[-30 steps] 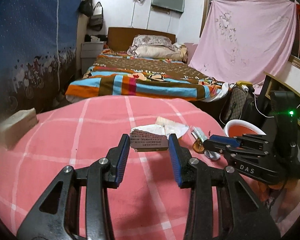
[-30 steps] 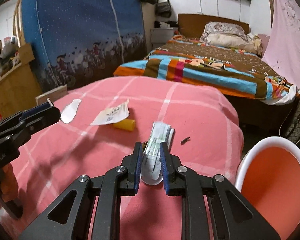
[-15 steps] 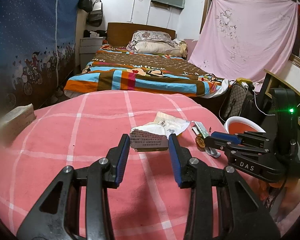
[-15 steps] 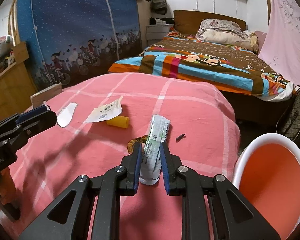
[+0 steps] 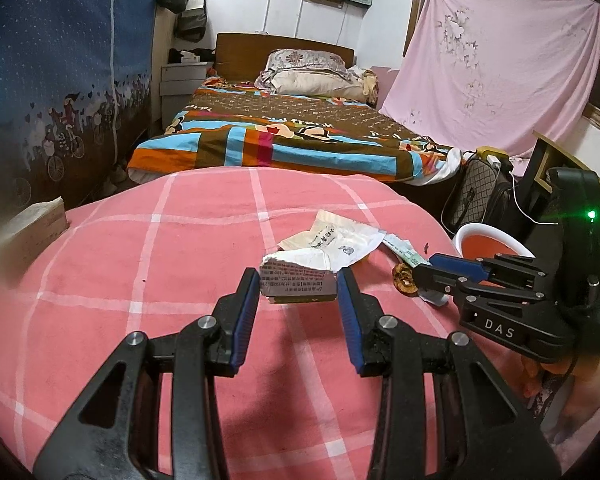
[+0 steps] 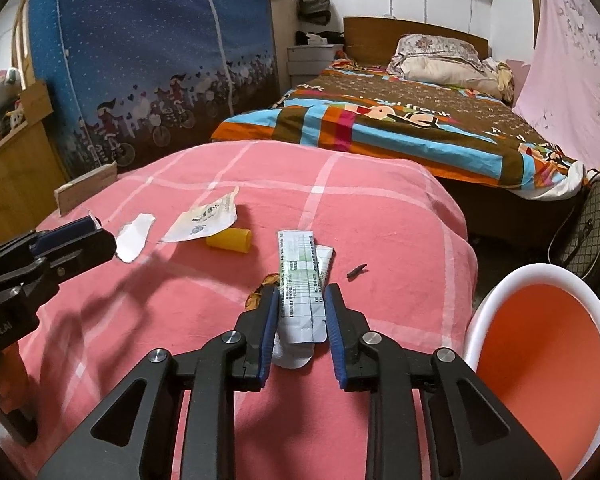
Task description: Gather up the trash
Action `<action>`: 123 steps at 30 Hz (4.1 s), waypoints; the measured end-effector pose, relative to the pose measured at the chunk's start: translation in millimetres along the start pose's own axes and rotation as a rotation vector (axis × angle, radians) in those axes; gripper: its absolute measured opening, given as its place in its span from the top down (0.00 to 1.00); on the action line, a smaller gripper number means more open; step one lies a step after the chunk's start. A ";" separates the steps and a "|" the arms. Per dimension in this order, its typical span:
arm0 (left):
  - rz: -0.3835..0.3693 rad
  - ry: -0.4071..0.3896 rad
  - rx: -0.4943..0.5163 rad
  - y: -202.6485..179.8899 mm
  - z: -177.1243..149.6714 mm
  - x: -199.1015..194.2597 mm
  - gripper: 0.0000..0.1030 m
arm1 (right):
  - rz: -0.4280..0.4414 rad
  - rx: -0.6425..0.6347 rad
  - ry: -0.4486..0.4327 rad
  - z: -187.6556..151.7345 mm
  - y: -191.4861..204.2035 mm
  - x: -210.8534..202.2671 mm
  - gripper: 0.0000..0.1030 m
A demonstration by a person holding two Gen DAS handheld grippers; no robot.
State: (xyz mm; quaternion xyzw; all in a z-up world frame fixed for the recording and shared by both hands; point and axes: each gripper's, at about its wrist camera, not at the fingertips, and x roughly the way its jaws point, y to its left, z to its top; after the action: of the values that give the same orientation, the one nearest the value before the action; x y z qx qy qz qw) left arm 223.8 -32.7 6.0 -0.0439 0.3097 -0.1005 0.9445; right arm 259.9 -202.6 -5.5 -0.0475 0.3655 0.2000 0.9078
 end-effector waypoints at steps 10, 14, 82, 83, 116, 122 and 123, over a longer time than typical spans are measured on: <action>0.011 -0.028 0.018 -2.4 0.6 -4.8 0.77 | -0.014 -0.008 -0.073 -0.3 2.2 -12.9 0.80; 0.013 -0.059 0.035 -8.5 2.1 -10.5 0.77 | 0.003 0.011 -0.185 -1.4 -2.1 -33.5 0.80; -0.200 -0.185 0.102 -105.9 45.0 1.9 0.31 | -0.346 0.407 -0.535 -38.7 -133.3 -144.6 0.45; -0.180 -0.203 0.091 -96.1 45.0 -2.3 0.30 | -0.338 0.394 -0.546 -35.5 -127.6 -142.1 0.28; 0.069 -0.062 0.165 -13.3 15.0 14.3 0.16 | -0.262 0.074 -0.399 10.2 -33.8 -67.0 0.00; 0.073 0.046 0.221 -22.9 10.9 35.2 0.38 | -0.251 0.057 -0.183 4.3 -36.1 -35.0 0.00; 0.079 0.054 0.233 -25.1 10.7 36.9 0.41 | -0.251 0.044 -0.162 2.9 -33.8 -31.9 0.00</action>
State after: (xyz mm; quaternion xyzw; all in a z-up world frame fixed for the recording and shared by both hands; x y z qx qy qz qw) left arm 255.2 -65.0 -3.0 0.0810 0.3226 -0.0998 0.9378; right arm 254.4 -243.4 16.3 -0.0567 0.2863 0.0802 0.9531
